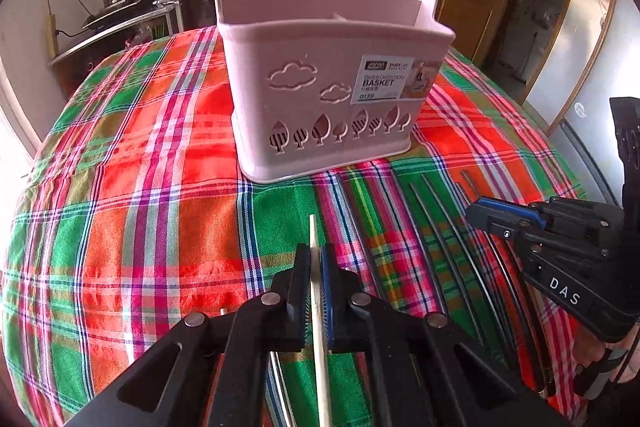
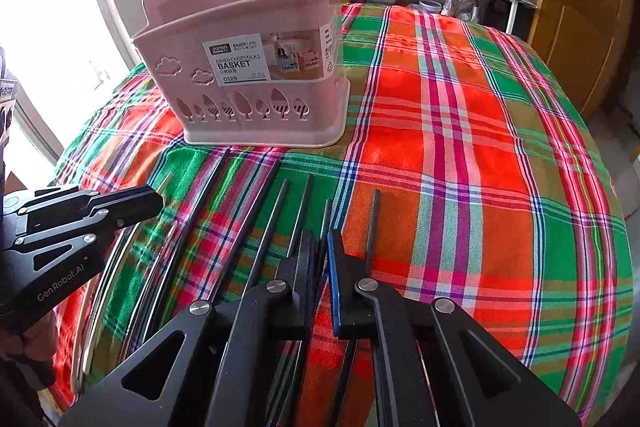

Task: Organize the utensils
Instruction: 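Lift the wooden chopstick and drop it into the pink basket with left gripper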

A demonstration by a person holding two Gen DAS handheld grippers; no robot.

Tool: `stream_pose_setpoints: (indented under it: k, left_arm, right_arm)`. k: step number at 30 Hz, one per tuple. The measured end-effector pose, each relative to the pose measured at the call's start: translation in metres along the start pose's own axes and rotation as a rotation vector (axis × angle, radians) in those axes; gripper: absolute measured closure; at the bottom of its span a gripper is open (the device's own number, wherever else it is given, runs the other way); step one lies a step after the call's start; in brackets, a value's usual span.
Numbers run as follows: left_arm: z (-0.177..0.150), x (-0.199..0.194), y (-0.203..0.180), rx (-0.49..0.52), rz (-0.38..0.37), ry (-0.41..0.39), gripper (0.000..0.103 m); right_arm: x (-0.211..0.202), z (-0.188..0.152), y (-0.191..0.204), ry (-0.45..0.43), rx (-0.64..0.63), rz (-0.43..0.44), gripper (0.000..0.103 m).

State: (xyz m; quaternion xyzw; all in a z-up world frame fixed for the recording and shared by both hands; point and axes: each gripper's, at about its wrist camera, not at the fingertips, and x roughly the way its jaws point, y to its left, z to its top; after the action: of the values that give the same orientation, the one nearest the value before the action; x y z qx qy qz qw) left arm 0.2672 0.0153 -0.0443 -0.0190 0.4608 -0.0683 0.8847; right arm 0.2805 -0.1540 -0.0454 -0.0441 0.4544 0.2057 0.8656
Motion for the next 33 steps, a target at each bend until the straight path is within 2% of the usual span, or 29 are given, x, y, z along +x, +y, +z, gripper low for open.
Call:
stream_pose_setpoints:
  k: [5, 12, 17, 26, 33]
  left_arm:
    - [0.006, -0.039, -0.005, 0.010, -0.042, -0.074, 0.098]
    - [0.025, -0.118, -0.014, 0.028, -0.087, -0.206, 0.098]
    - [0.033, -0.151, -0.012, 0.041, -0.105, -0.266, 0.098]
    - [0.045, -0.161, 0.000, 0.026, -0.105, -0.300, 0.098]
    - [0.086, -0.175, 0.007, 0.017, -0.117, -0.329, 0.098]
  right_arm:
    - [-0.034, 0.005, 0.005, -0.071, -0.004, 0.019, 0.097]
    - [-0.093, 0.015, 0.014, -0.200, -0.027, 0.039, 0.098]
    - [-0.127, 0.022, 0.015, -0.285, -0.027, 0.047, 0.098]
    - [-0.160, 0.038, 0.012, -0.381, -0.026, 0.049, 0.098]
    - [-0.173, 0.066, 0.015, -0.436, -0.031, 0.061, 0.099]
